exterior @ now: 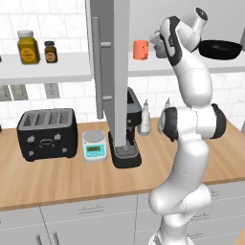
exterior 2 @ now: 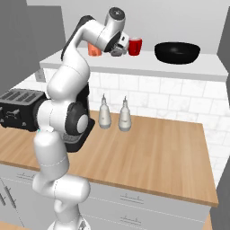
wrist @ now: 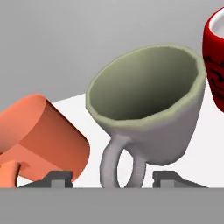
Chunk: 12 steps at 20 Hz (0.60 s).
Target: Gather all objects into one cabinet and sort the glasses and bowls to opposite sides.
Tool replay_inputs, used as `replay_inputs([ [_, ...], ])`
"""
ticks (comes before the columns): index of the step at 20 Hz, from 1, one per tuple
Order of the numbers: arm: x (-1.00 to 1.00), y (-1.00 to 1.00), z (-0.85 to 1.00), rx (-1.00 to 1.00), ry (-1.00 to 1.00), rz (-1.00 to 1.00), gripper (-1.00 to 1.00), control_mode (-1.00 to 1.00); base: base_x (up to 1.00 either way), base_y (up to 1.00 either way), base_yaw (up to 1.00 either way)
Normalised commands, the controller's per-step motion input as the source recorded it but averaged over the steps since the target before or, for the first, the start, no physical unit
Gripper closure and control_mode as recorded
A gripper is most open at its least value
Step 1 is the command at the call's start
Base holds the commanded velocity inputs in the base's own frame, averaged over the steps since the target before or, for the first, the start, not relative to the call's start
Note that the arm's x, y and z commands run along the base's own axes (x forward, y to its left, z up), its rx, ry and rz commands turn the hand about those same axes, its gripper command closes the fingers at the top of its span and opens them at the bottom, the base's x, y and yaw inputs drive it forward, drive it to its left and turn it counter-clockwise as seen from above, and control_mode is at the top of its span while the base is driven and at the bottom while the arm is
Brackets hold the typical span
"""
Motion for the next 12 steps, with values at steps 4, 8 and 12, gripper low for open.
replay_inputs([
  [4, -0.48, 0.0, 0.4, 0.01, 0.0, 0.08, -1.0, -1.0, 0.0, 0.0, 0.0],
  [8, -0.84, 0.0, 0.34, -0.05, 0.0, 0.17, -1.0, -1.0, 0.0, 0.0, 0.0],
  [12, -1.0, 0.02, 0.14, -0.08, 0.0, 0.18, -1.0, -1.0, 0.0, 0.0, 0.0],
])
